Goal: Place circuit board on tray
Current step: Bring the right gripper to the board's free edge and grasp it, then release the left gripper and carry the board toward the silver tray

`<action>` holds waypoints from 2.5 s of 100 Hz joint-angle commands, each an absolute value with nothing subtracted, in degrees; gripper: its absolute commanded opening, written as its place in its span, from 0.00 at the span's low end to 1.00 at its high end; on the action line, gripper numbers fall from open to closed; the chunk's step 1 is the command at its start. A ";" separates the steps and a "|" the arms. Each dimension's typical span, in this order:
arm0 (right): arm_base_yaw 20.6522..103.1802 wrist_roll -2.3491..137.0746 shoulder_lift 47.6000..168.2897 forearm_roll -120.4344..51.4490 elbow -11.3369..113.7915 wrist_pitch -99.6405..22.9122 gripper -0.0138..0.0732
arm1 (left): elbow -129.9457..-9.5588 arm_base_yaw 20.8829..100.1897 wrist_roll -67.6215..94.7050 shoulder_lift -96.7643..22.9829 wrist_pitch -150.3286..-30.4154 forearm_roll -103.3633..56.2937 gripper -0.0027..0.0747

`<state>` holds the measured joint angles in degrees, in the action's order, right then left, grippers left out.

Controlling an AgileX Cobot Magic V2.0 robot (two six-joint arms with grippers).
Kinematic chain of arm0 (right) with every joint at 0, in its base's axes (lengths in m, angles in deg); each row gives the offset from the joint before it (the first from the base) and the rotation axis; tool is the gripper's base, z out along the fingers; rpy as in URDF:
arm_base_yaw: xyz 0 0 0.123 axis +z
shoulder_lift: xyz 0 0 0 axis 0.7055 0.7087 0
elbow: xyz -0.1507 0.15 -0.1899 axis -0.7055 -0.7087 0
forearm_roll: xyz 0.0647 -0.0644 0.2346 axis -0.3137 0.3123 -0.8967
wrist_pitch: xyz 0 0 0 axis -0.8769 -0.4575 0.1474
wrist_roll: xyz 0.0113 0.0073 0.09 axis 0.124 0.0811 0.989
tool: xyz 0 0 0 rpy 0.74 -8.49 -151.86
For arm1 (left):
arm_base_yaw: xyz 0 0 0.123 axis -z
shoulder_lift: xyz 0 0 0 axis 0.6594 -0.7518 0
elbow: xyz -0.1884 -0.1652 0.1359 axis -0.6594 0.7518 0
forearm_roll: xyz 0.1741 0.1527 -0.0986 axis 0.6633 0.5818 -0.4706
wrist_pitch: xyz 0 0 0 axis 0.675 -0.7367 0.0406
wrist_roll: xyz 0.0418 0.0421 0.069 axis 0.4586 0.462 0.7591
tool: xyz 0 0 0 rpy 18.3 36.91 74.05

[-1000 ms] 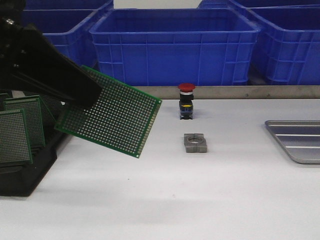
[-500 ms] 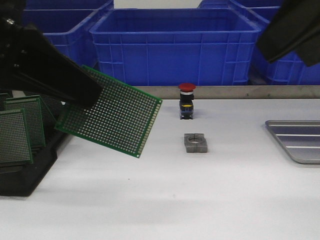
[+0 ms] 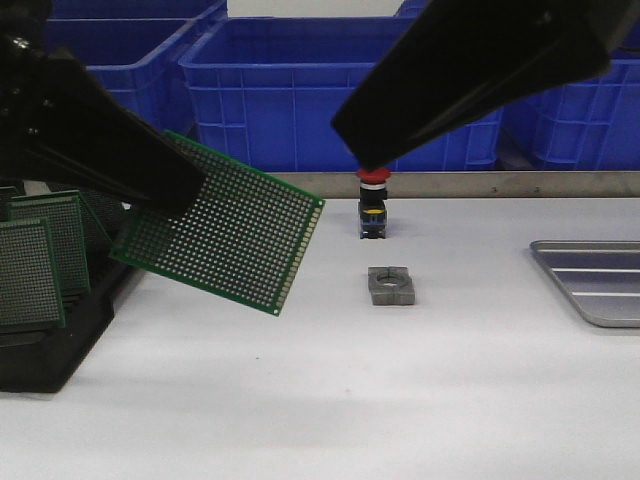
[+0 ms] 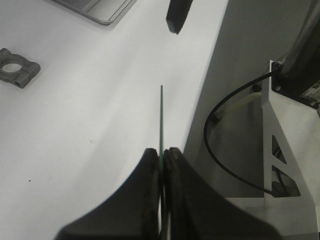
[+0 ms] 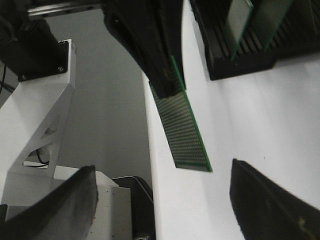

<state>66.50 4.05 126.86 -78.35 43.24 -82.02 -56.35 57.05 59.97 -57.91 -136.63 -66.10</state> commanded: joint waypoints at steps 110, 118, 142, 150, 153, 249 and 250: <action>71.65 -2.56 136.09 -87.57 47.83 -80.75 0.11 | -57.89 57.56 59.63 -56.71 -138.35 -69.86 0.01; 71.65 -2.56 136.09 -87.57 47.83 -80.95 0.10 | -57.89 57.56 59.63 -56.71 -138.36 -69.86 0.04; 71.65 -2.56 136.09 -87.57 47.83 -81.12 0.10 | -58.20 57.56 59.63 -56.71 -138.16 -69.86 0.60; 71.65 -2.49 136.09 -87.57 47.83 -81.18 0.10 | -58.24 57.56 59.63 -56.71 -136.77 -69.86 0.72; 71.49 -2.09 136.09 -87.57 47.83 -81.18 0.10 | -58.24 57.56 59.63 -56.71 -136.24 -69.60 0.74; 30.05 23.60 137.98 -85.25 47.78 -68.48 0.10 | -62.95 50.83 59.63 -56.59 -138.59 -69.27 0.74; 29.88 23.60 138.24 -85.25 47.78 -68.06 0.10 | -62.95 50.83 59.63 -56.59 -138.62 -69.27 0.74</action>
